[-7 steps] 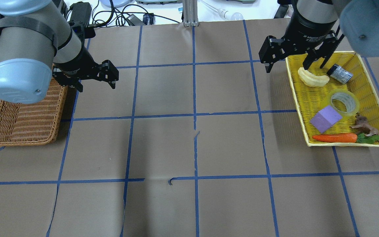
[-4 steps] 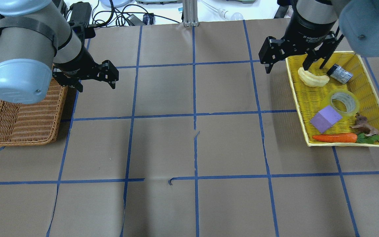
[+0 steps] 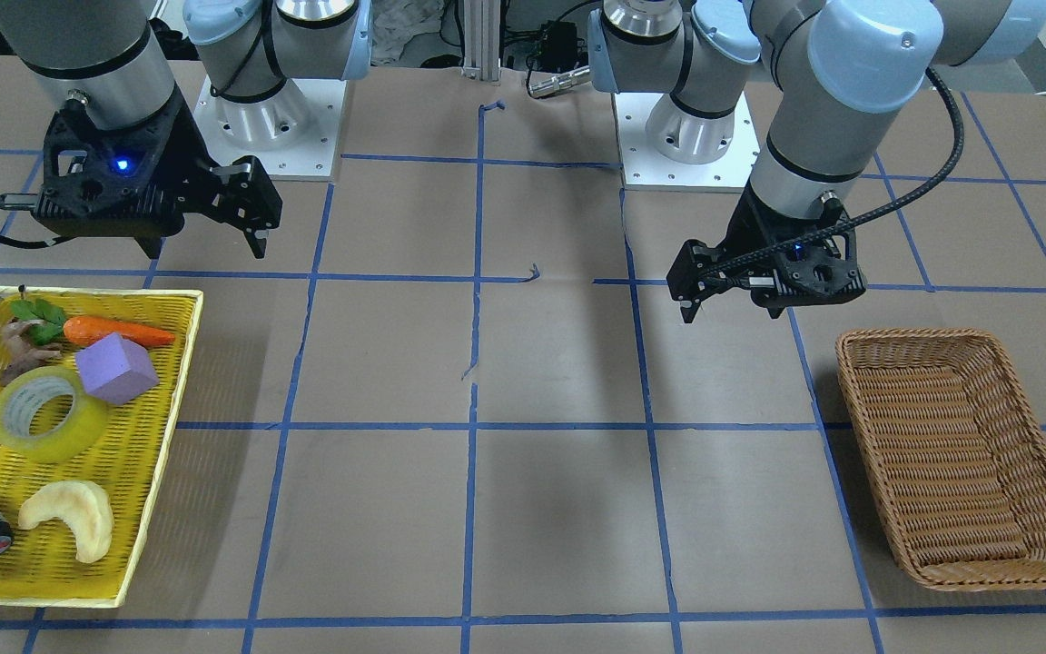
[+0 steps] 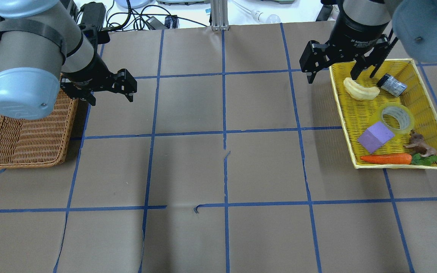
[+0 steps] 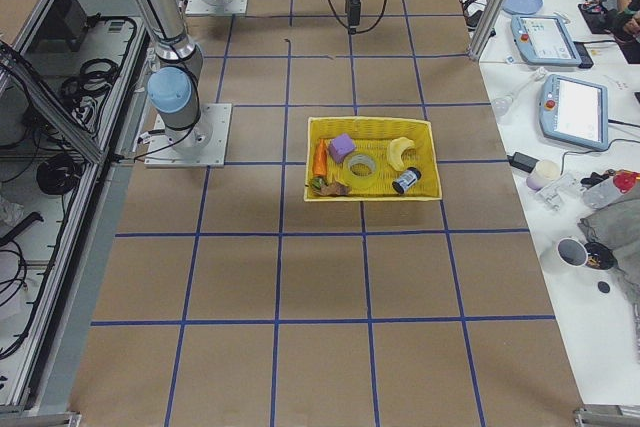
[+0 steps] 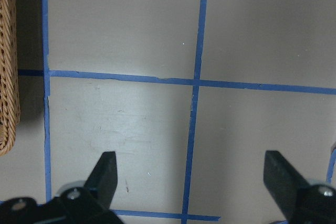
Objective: Transfer tape with both arms
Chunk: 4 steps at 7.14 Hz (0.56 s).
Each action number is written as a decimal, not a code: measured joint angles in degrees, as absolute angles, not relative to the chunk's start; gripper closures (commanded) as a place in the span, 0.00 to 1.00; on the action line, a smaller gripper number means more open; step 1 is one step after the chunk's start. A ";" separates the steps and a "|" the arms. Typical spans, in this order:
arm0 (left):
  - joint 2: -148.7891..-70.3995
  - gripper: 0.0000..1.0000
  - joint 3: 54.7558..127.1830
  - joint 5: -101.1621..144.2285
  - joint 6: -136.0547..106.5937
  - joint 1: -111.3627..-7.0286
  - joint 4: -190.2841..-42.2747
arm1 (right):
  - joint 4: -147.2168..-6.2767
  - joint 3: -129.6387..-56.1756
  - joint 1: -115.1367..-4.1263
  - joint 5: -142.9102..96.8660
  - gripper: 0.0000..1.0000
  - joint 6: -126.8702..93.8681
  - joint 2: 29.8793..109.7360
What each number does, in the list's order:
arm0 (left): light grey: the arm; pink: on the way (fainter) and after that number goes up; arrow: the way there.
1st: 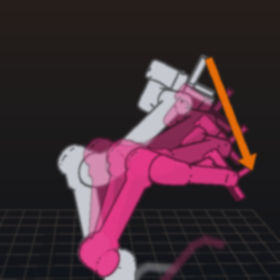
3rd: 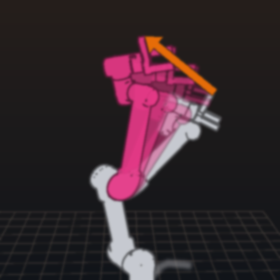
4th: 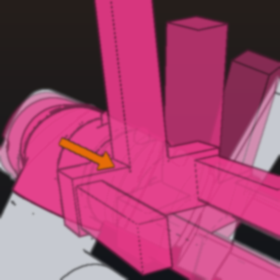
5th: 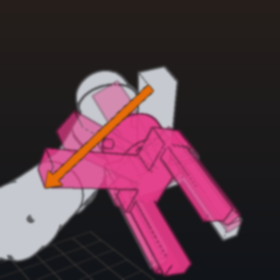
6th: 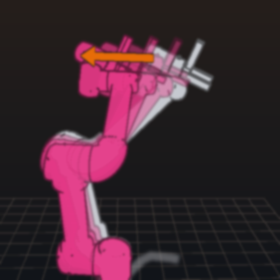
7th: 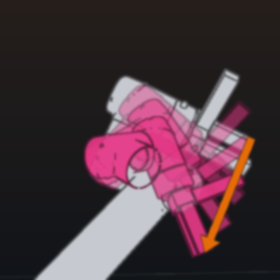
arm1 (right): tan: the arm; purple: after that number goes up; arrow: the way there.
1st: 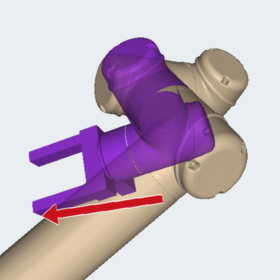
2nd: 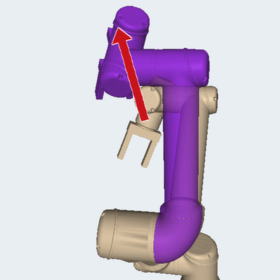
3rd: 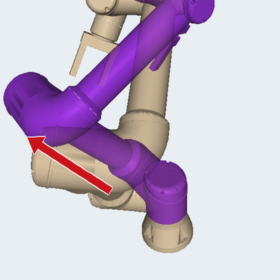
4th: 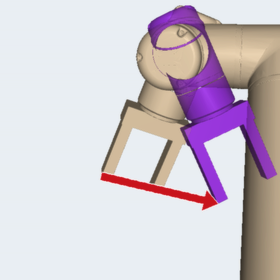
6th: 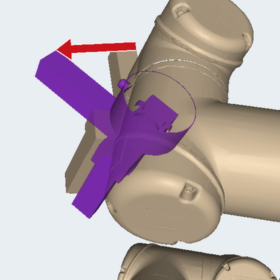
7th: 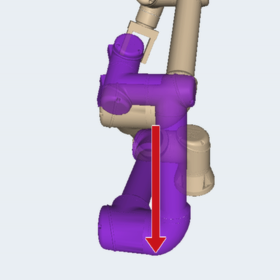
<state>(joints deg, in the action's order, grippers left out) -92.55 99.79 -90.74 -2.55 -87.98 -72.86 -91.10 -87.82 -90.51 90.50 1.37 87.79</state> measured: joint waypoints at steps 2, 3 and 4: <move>-92.52 0.00 99.82 -90.71 -2.55 -87.97 -72.86 | -90.82 -87.13 -89.72 90.46 0.00 1.52 87.34; -92.46 0.00 99.82 -90.68 -2.57 -88.06 -72.86 | -89.91 -85.78 -89.23 90.48 0.00 1.60 86.61; -92.42 0.00 99.74 -90.65 -2.59 -88.13 -72.84 | -88.62 -83.92 -88.63 90.61 0.00 1.95 85.43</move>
<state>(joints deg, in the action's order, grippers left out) -92.42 99.74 -90.65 -2.59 -88.13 -72.84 -88.62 -83.92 -88.63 90.61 1.95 85.43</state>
